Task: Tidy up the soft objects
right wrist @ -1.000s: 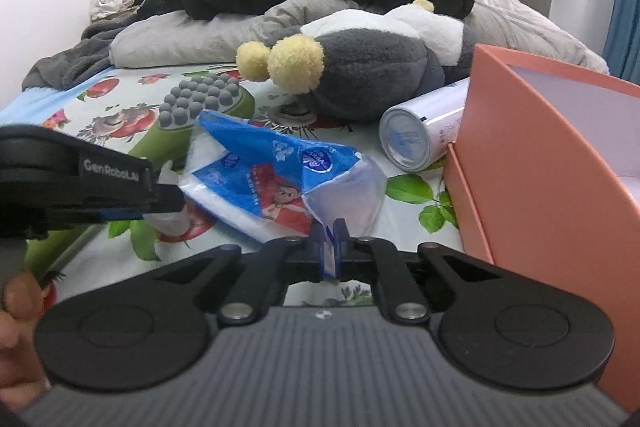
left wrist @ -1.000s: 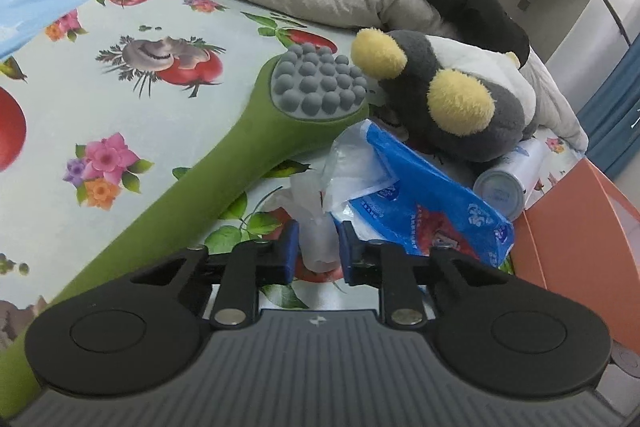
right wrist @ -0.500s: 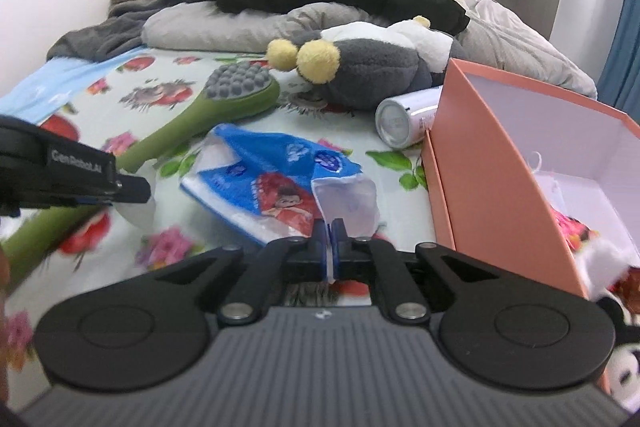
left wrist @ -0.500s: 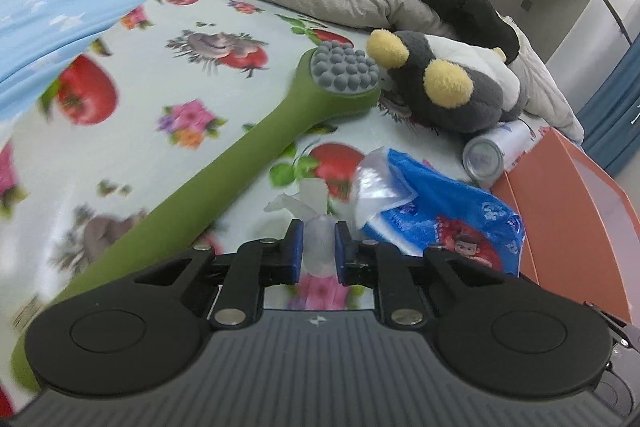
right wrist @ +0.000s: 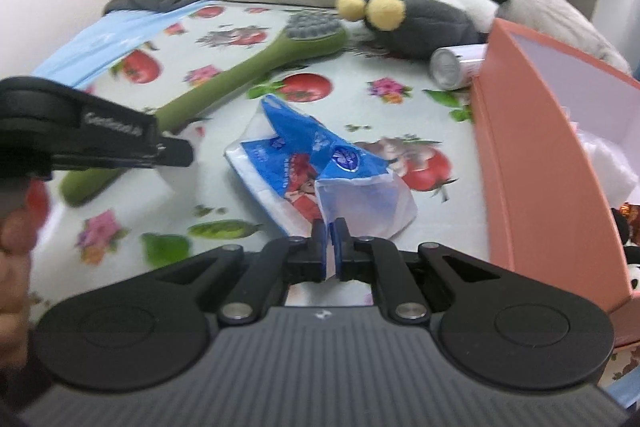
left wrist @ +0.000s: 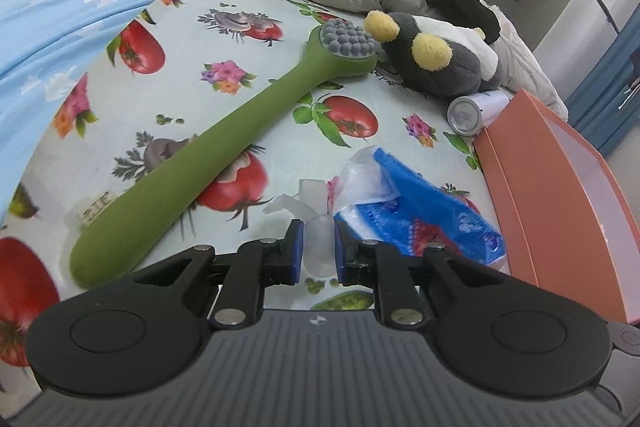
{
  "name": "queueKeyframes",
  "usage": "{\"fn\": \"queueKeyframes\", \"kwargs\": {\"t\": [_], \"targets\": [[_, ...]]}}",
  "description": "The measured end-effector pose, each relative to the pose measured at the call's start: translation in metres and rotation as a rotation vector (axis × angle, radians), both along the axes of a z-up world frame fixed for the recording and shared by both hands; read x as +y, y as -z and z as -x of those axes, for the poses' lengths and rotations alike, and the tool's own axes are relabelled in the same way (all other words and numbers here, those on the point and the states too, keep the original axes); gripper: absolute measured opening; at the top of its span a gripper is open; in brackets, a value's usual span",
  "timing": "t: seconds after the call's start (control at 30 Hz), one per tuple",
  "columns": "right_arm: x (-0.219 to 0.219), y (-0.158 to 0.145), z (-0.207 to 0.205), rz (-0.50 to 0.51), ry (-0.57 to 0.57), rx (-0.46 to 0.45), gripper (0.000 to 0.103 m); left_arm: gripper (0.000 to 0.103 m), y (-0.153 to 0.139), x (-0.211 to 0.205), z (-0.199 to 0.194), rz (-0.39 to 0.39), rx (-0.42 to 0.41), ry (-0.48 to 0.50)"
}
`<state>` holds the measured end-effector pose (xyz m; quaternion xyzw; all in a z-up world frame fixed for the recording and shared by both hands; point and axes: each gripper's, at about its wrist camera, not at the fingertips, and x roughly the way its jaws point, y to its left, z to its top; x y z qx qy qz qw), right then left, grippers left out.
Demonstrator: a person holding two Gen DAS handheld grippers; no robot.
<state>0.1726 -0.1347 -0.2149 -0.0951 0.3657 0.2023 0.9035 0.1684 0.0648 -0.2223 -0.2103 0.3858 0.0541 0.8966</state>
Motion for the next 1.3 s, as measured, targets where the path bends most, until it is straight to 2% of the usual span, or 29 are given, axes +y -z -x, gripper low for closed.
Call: {"fn": "queueKeyframes", "kwargs": {"t": [0.1,0.13,0.17,0.2,0.23,0.37,0.43,0.47,0.73,0.87,0.93,1.03,1.13,1.23,1.27,1.3], "targets": [[0.003,-0.004,0.001,-0.009,-0.039,0.04,0.01,0.019,-0.003,0.003,0.006,0.003,0.0,0.001],[0.004,-0.006,0.001,-0.002,-0.044,0.047,0.014,0.019,-0.004,0.004,0.007,0.002,-0.001,0.003],[0.005,-0.007,0.0,-0.002,-0.05,0.053,0.021,0.019,-0.004,0.004,0.008,0.0,-0.001,0.005],[0.005,-0.009,0.0,-0.009,-0.056,0.056,0.038,0.019,-0.004,0.006,0.009,0.0,-0.001,0.007],[0.004,-0.012,-0.001,-0.018,-0.057,0.051,0.048,0.019,-0.005,0.007,0.009,0.0,0.0,0.009],[0.005,-0.024,-0.009,-0.005,-0.08,0.016,0.051,0.019,-0.004,0.013,0.011,0.005,0.008,0.017],[0.006,-0.029,-0.022,0.0,-0.092,-0.003,0.06,0.019,-0.005,0.017,0.011,0.007,0.013,0.022],[0.006,-0.031,-0.03,-0.003,-0.096,-0.009,0.06,0.019,-0.006,0.018,0.011,0.005,0.015,0.028],[0.026,-0.02,-0.078,0.0,-0.176,0.103,0.06,0.019,-0.004,0.022,0.004,0.013,0.053,0.103],[0.041,-0.001,-0.084,0.077,-0.226,0.155,0.057,0.019,0.0,0.021,-0.001,-0.011,0.062,0.166],[0.042,0.007,-0.085,0.117,-0.209,0.168,0.031,0.019,0.004,0.021,-0.003,-0.013,0.066,0.187],[0.034,0.009,-0.084,0.089,-0.169,0.181,0.017,0.02,0.009,0.022,-0.002,-0.01,0.075,0.203],[0.026,0.008,-0.078,0.047,-0.117,0.192,0.011,0.025,0.014,0.022,0.001,-0.004,0.082,0.205],[0.018,0.002,-0.063,0.011,-0.074,0.172,0.01,0.04,0.015,0.02,0.003,-0.008,0.085,0.191],[0.016,-0.001,-0.059,-0.001,-0.064,0.162,0.01,0.048,0.014,0.02,0.005,-0.007,0.082,0.191],[0.012,-0.002,-0.054,-0.016,-0.046,0.153,0.01,0.051,0.013,0.019,0.006,-0.011,0.085,0.187]]}}
